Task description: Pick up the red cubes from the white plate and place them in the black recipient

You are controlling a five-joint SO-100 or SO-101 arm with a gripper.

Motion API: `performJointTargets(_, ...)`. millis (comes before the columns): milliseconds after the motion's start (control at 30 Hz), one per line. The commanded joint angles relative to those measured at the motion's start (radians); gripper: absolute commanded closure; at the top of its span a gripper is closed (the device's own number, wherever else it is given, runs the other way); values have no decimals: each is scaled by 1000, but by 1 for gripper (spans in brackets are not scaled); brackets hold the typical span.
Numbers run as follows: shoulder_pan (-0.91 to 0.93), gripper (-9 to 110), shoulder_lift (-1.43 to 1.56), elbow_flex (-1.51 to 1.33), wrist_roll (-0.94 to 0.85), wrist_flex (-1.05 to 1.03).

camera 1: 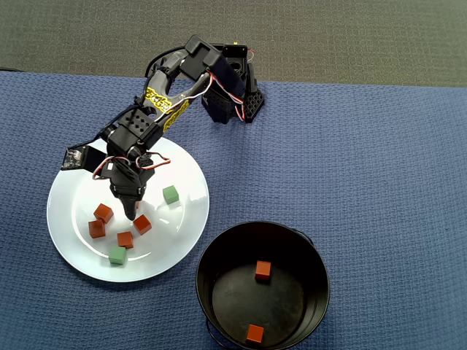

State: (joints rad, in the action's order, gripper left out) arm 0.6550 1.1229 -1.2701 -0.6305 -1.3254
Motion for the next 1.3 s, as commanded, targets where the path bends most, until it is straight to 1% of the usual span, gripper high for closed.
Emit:
performJointTargets(0,-14,80,87,3,0,21)
performJointTargets(100,-3,83,74,5,-15,28)
performJointTargets(267,23,85,41,20,-40,38)
performJointTargets(700,63,86,-71,94,-66,49)
performJointTargets(833,63,91,-89,107,-72,49)
performJointTargets(900,64,97,-92,110,-64,51)
performJointTargets(933,67,101,-87,112,-52,52)
performJointTargets(1100,60,101,29,114,9,58)
performJointTargets(1267,-21,101,225,175,63,-44)
